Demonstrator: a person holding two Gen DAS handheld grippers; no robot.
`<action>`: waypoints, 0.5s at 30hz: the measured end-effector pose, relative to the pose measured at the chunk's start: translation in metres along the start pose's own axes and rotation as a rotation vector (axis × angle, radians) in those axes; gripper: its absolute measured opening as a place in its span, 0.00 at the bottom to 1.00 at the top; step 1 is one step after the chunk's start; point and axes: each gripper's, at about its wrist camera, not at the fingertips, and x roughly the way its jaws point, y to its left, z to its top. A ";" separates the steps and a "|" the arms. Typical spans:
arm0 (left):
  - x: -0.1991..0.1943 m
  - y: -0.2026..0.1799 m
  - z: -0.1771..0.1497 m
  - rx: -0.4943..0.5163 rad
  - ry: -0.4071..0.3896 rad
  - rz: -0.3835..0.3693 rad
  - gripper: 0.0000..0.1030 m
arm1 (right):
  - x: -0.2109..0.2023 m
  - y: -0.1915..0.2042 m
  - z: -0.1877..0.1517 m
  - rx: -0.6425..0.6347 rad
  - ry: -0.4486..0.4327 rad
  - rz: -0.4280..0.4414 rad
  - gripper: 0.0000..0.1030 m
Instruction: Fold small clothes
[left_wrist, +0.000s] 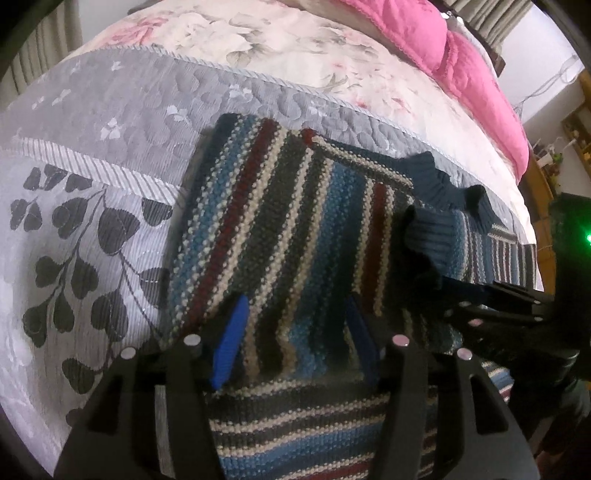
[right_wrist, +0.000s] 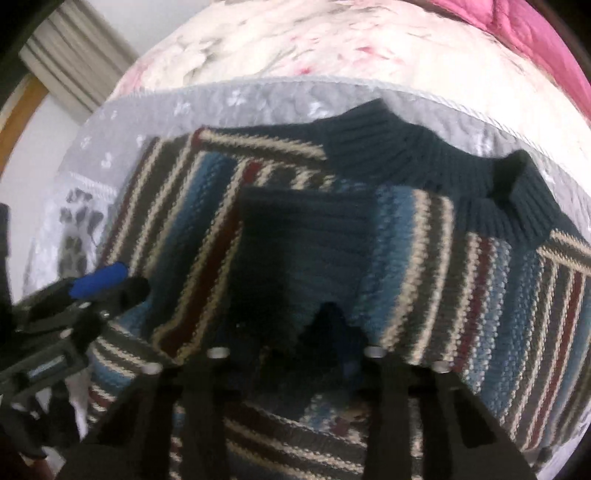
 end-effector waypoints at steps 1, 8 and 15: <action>0.001 0.001 0.000 -0.004 0.001 -0.001 0.53 | -0.007 -0.008 -0.001 0.022 -0.005 0.029 0.13; 0.004 0.004 0.000 -0.021 -0.004 -0.005 0.53 | -0.073 -0.094 -0.029 0.304 -0.196 0.320 0.10; 0.007 0.000 0.001 -0.013 -0.006 0.017 0.55 | -0.080 -0.169 -0.059 0.464 -0.211 0.266 0.11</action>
